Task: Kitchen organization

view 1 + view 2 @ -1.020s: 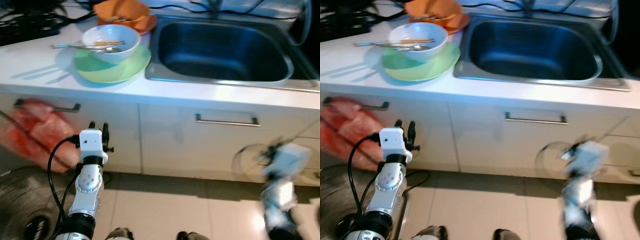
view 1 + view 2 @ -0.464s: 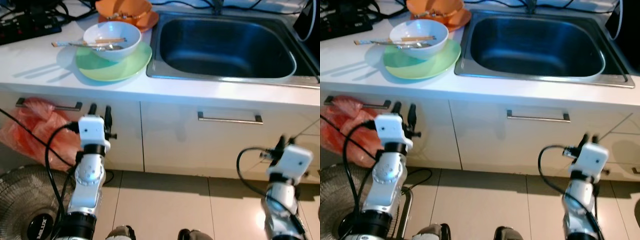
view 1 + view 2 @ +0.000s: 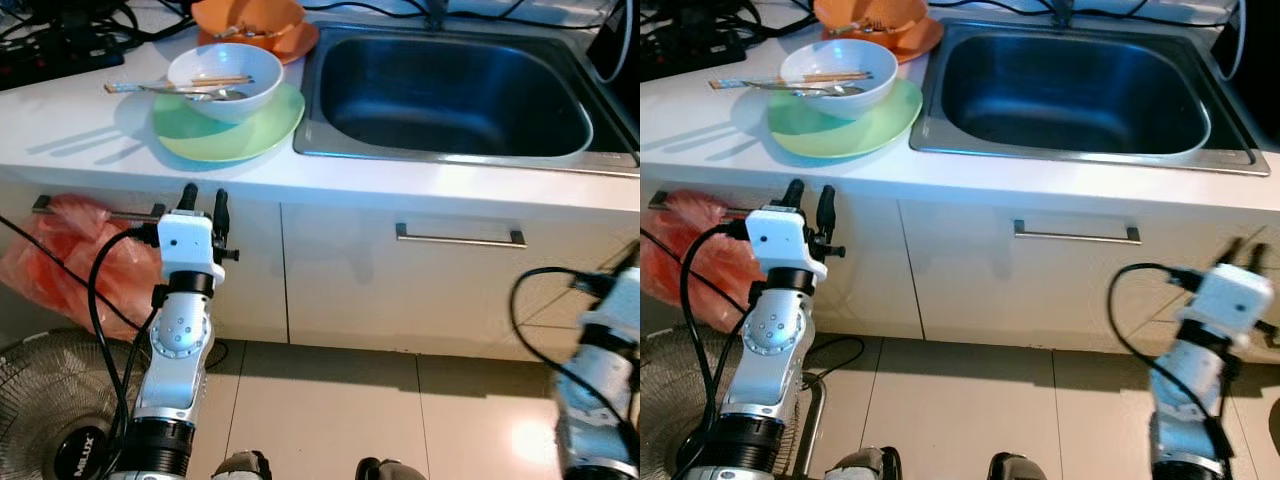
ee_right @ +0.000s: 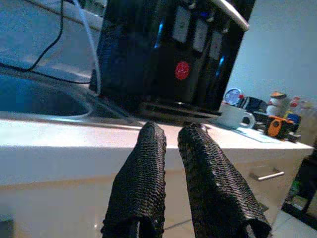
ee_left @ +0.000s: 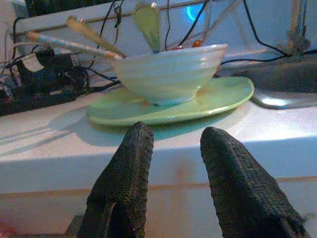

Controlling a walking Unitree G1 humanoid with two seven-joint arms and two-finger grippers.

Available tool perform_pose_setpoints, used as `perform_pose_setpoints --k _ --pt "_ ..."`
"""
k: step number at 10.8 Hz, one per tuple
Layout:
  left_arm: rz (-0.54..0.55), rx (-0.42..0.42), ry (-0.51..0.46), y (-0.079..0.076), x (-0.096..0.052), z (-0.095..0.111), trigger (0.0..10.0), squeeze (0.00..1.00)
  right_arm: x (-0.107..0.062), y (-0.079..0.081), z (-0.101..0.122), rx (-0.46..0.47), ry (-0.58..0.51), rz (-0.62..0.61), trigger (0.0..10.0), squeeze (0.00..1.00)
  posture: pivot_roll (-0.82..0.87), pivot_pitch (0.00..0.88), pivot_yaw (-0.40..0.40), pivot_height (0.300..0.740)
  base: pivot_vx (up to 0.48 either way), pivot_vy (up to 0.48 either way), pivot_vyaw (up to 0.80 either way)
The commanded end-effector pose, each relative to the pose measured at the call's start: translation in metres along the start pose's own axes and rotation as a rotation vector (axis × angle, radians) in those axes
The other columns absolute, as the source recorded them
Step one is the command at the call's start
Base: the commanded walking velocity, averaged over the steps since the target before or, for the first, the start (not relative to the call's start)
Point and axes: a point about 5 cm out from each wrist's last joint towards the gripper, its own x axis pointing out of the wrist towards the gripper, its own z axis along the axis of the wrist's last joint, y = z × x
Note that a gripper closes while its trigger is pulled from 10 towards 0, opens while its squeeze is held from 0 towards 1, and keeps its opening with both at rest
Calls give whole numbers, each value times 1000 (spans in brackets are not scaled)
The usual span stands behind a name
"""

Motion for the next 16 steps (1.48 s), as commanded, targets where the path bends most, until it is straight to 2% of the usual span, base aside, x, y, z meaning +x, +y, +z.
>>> perform_pose_setpoints --k 1,4,5,6,9,11,14,16 --pt "-29 3 -13 -5 1 5 10000 0 6 0 9 13 -29 4 10000 0 44 167 -13 740 0 0 0" --pt "-55 -5 -61 -11 9 22 10000 0 18 26 46 82 -139 99 10000 0 52 167 -15 740 0 0 0" --pt "-62 -13 -100 -13 17 35 10000 0 22 53 69 186 -175 213 10000 0 52 165 -17 740 0 0 0" --pt "-66 -17 -112 -15 20 38 10000 0 21 66 77 231 -178 284 10000 0 54 163 -19 740 0 0 0" --pt "-91 -60 -122 -23 27 45 10000 0 10 106 86 379 -113 443 10000 0 78 153 -20 740 0 0 0" --pt "-91 -145 -95 -26 35 44 10000 0 7 128 89 474 -43 586 10000 0 81 145 -18 740 0 0 0" --pt "-152 -177 -77 -42 39 42 10000 0 2 143 91 517 -30 630 10000 0 87 132 -8 740 0 0 0" --pt "-152 -180 -80 -42 38 42 10000 0 -2 150 93 536 -24 679 10000 0 87 123 -5 740 0 0 0"
